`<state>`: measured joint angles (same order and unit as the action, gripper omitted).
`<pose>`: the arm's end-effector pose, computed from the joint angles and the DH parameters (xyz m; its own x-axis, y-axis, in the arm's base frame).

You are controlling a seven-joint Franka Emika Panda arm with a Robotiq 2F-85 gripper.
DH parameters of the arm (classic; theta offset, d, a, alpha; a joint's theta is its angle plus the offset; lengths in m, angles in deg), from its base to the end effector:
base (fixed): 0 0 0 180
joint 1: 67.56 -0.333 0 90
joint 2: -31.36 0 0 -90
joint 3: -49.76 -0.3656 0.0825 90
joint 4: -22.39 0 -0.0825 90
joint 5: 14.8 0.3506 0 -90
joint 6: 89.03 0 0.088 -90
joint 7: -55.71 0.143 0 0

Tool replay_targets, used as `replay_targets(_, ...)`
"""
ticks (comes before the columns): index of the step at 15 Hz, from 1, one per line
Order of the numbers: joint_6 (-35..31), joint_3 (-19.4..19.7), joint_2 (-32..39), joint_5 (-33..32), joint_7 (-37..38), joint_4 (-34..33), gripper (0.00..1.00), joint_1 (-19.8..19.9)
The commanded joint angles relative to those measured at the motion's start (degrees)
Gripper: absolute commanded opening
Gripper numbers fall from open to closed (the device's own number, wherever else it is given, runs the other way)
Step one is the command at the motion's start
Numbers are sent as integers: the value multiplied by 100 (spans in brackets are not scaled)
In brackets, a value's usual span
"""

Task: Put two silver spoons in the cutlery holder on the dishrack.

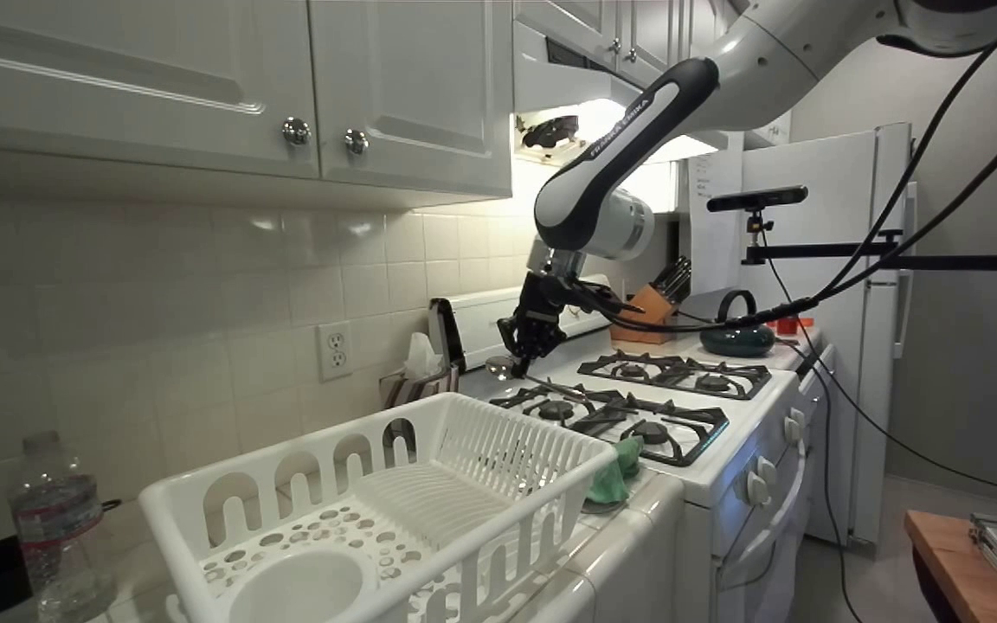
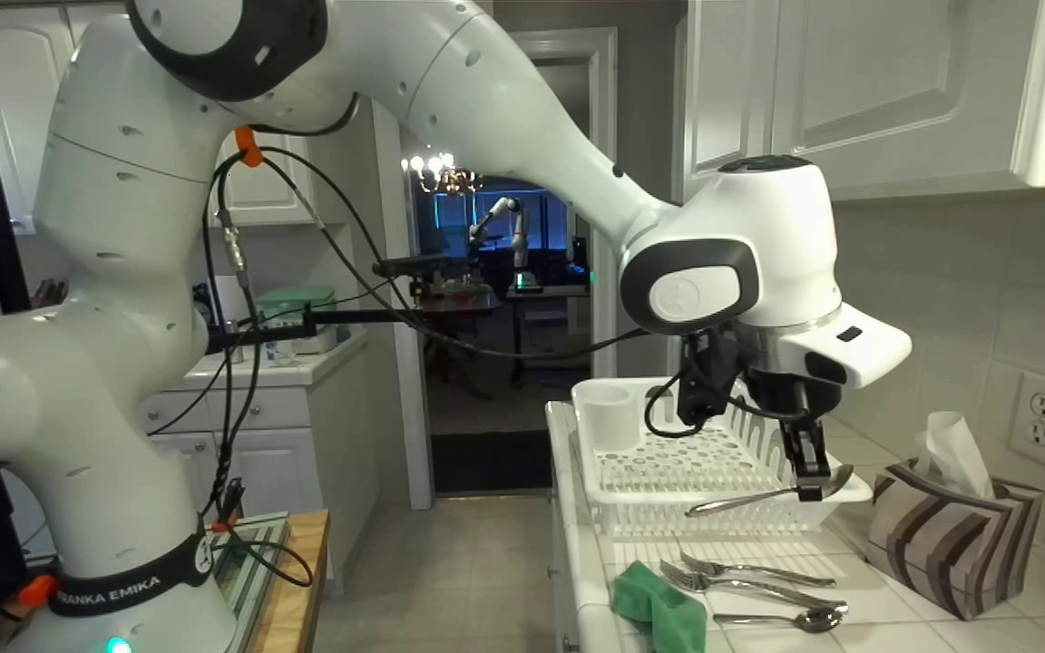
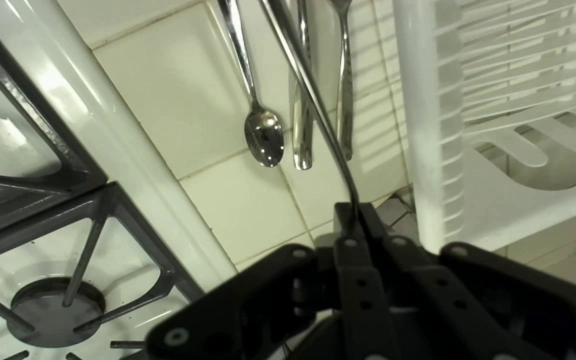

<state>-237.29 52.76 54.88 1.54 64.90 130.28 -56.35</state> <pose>0.6452 -0.1598 0.3543 0.7734 -0.5886 0.2355 -0.5435 -0.8068 -0.2316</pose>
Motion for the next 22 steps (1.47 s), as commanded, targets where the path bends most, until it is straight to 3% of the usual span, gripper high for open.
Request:
replay_targets(1, 22, 60, -2, 29, -13, -10, 4, -57)
replay_targets(6, 22, 60, -2, 29, -13, -10, 1, -56)
replay_targets(14, -698, 545, -199, -866, 1337, 161, 1, -1053)
replay_targets(22, -678, 447, -304, -669, 2293, 193, 1, -1482)
